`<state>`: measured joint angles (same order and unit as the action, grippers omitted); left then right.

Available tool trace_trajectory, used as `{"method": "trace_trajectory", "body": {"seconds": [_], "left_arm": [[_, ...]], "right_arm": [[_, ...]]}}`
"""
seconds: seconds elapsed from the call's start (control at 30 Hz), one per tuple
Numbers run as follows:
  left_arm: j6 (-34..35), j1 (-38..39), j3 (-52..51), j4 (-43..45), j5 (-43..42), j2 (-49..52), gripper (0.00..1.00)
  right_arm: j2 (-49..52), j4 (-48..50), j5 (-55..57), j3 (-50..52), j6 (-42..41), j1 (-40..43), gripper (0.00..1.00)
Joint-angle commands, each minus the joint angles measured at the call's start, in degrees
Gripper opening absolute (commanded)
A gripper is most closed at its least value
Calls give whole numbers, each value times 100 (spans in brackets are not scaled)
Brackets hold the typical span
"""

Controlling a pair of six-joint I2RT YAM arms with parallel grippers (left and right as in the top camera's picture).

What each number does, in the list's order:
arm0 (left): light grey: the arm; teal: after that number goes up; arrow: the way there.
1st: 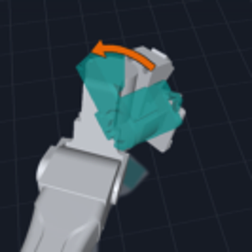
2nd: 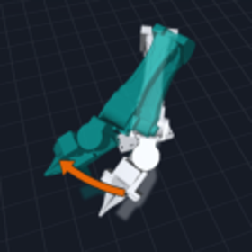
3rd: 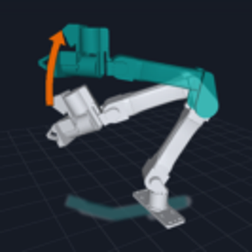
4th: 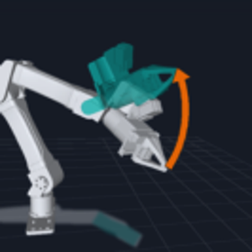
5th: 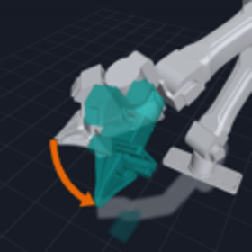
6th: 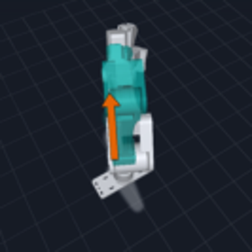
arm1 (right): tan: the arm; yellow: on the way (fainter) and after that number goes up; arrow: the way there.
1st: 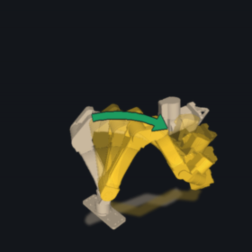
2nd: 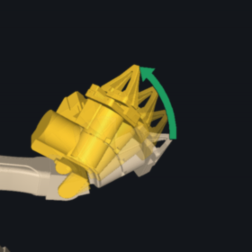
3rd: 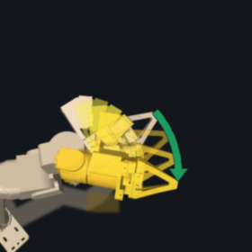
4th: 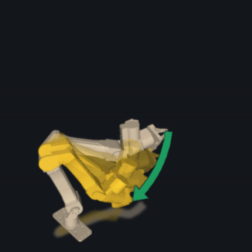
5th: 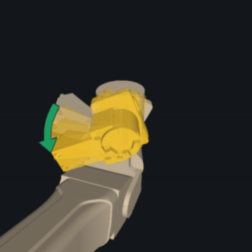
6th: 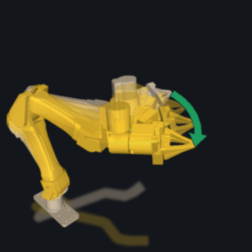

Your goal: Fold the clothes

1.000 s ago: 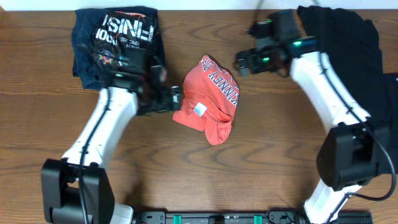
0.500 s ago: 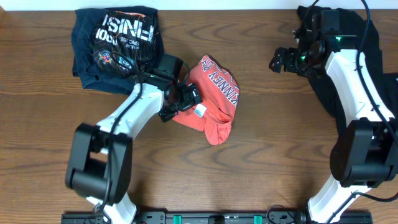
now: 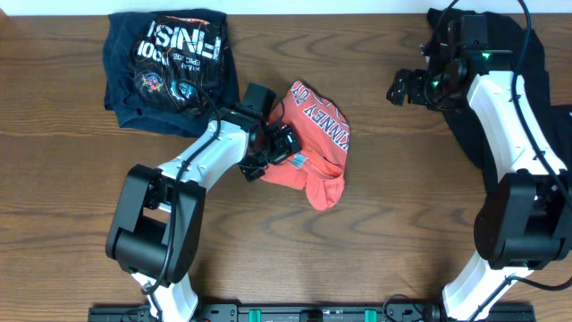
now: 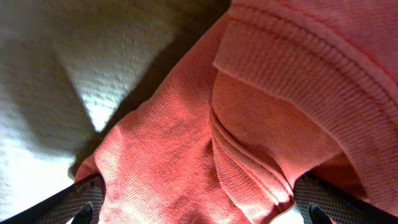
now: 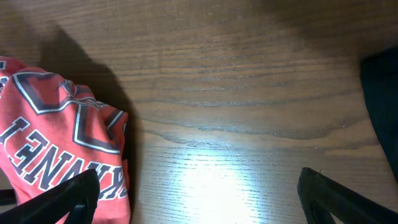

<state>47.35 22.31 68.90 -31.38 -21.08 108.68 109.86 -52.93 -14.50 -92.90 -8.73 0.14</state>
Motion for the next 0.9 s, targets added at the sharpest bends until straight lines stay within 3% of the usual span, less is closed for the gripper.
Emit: {"method": "trace_trajectory", "body": {"seconds": [0.0, 0.27, 0.33, 0.53, 0.87], "left_arm": [[669, 129, -57, 24, -94, 192, 98], [763, 365, -57, 531, -79, 892, 97], [761, 382, -57, 616, -79, 1084, 83], [243, 203, -52, 647, -39, 1182, 6], [-1665, -754, 142, 575, -553, 205, 6]], "right_arm": [[-160, -28, 52, -4, 4, 33, 99], [-157, -85, 85, -4, 24, 33, 99], [-157, -94, 103, -4, 26, 33, 99], [-157, -177, 216, -4, 90, 33, 99], [-157, -210, 317, -4, 87, 33, 99]]}}
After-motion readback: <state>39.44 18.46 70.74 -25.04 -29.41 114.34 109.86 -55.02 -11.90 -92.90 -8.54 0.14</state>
